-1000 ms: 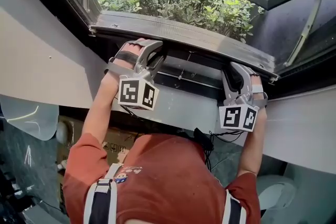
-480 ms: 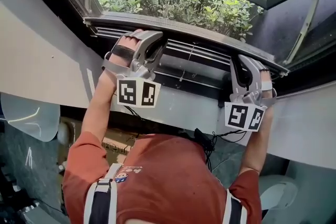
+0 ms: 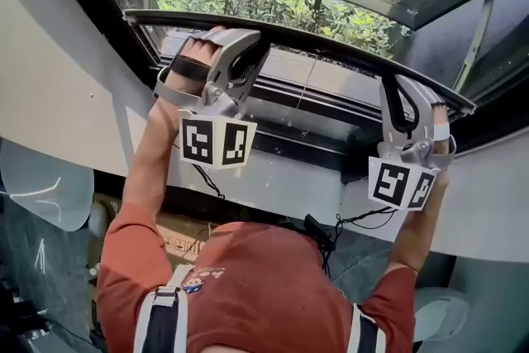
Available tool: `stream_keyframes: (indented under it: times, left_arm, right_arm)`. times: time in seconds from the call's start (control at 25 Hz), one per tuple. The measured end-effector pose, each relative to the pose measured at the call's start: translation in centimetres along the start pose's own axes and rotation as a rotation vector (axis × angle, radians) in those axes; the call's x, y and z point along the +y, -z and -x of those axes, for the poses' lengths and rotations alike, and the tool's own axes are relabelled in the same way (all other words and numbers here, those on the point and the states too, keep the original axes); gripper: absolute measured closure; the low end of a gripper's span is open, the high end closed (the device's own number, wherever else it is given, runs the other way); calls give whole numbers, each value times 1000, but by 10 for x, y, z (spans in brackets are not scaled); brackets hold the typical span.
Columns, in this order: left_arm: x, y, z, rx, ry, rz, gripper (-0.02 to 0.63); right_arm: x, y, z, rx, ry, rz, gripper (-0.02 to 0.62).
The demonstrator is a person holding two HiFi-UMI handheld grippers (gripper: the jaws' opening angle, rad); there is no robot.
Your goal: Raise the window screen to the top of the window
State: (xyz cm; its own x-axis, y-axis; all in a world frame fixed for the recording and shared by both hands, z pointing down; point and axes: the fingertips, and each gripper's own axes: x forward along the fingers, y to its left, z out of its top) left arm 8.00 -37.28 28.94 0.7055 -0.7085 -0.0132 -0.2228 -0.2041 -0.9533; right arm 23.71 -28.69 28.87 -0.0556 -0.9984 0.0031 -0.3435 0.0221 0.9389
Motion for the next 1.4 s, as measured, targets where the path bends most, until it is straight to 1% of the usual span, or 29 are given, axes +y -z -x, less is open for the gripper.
stream_keyframes:
  times: [0.24,0.4,0.52,0.72,0.96,1.2,1.4]
  left_arm:
    - [41,-12,-3,-20,-24,-21,528]
    - [64,-21,-4,-26,-55,-53,528]
    - [84,-27,-5,-35,-67,-57,528]
    - [114,-37,-3,-35,-46,-80,528]
    - [140,-44,-4,-40,-29,-89,528]
    - [174,-54,-6,-38,-71,-111,528]
    - [210,-59,-4,-45,-122,-131,528]
  right_arm:
    - [-40,-13,-2,-6,10,50,531]
    - [-63,-20,-1,-16,41,81,531]
    - [-82,-27,-3,-22,55,94,531]
    - [-112,-39,-1,-26,49,125,531]
    - [-138,-52,-2,-35,21,104,531]
    - [-172,-64,-4,-28,54,132,531]
    - [-204,-83,-5,-23,86,161,531]
